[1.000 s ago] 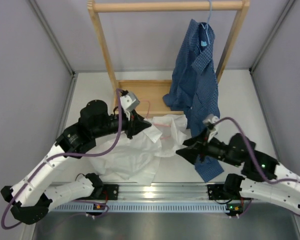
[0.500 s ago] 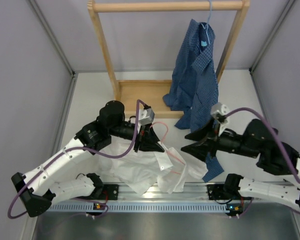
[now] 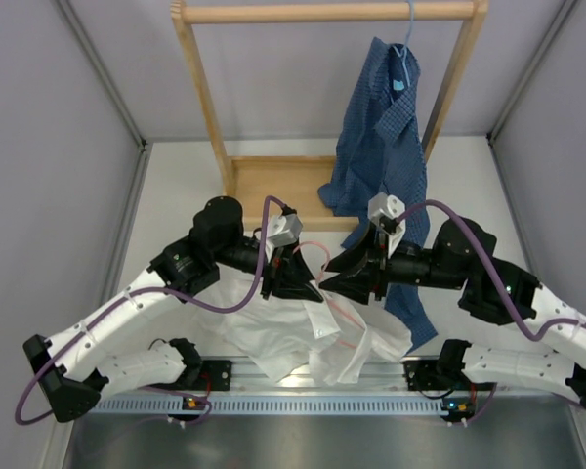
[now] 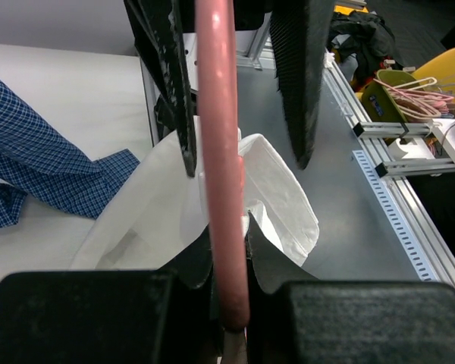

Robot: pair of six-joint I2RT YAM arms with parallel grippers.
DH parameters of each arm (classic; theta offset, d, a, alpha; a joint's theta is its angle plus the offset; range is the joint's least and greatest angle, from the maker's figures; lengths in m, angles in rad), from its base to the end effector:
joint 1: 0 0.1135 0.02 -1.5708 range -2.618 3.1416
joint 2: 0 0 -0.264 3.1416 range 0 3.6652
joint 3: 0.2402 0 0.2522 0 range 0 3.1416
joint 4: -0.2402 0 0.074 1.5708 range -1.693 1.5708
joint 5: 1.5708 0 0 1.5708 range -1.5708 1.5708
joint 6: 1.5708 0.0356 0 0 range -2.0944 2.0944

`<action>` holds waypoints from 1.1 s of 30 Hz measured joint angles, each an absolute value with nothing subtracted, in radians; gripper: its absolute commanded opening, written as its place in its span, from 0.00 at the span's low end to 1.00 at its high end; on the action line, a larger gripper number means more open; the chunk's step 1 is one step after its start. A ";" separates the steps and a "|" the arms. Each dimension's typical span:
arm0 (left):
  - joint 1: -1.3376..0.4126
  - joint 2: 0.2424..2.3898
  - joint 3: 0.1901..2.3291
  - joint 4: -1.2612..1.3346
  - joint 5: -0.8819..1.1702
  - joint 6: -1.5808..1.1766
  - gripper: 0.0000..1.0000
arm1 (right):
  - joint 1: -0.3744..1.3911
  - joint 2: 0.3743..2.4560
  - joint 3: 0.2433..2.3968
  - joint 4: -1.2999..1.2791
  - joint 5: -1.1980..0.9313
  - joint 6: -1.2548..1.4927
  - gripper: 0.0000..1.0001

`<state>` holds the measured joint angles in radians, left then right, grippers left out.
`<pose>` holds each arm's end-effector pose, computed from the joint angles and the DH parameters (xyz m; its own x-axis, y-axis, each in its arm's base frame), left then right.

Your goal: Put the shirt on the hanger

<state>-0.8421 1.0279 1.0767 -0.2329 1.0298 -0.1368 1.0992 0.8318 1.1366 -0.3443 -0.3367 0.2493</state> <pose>0.1212 -0.1816 0.3945 -0.2497 0.1743 -0.9525 0.9199 -0.2645 -0.2895 0.0647 0.1527 0.4351 -0.2618 -0.0008 -0.9651 -0.9557 0.1392 0.2592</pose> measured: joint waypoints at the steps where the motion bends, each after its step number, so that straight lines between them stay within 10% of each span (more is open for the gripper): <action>1: -0.842 1.031 1.077 -0.230 1.031 -0.138 0.00 | 1.099 0.841 1.137 -0.334 -0.331 0.245 0.37; 6: -0.846 1.048 1.077 -0.226 1.042 -0.142 0.00 | 1.099 0.900 1.137 -0.310 -0.291 0.233 0.25; 9: -0.844 1.050 1.075 -0.225 1.036 -0.145 0.00 | 1.102 0.915 1.137 -0.285 -0.294 0.228 0.00; 13: -0.842 1.043 1.074 -0.216 1.008 -0.133 0.03 | 1.104 0.914 1.135 -0.269 -0.293 0.238 0.00; 17: -0.846 1.019 1.072 -0.228 0.933 -0.107 0.45 | 1.104 0.898 1.106 -0.227 -0.260 0.238 0.00; 18: -0.846 1.009 1.072 -0.233 0.911 -0.094 0.96 | 1.104 0.890 1.098 -0.225 -0.247 0.237 0.00; 33: -0.852 0.610 1.152 -0.457 -0.324 -0.278 0.98 | 1.104 0.837 1.176 -0.326 0.152 0.239 0.00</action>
<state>-0.8516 0.6102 1.1519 -0.4568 -0.3241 -0.2779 1.1038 0.8371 1.1763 -0.3264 0.1516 0.2386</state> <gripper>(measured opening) 0.983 0.018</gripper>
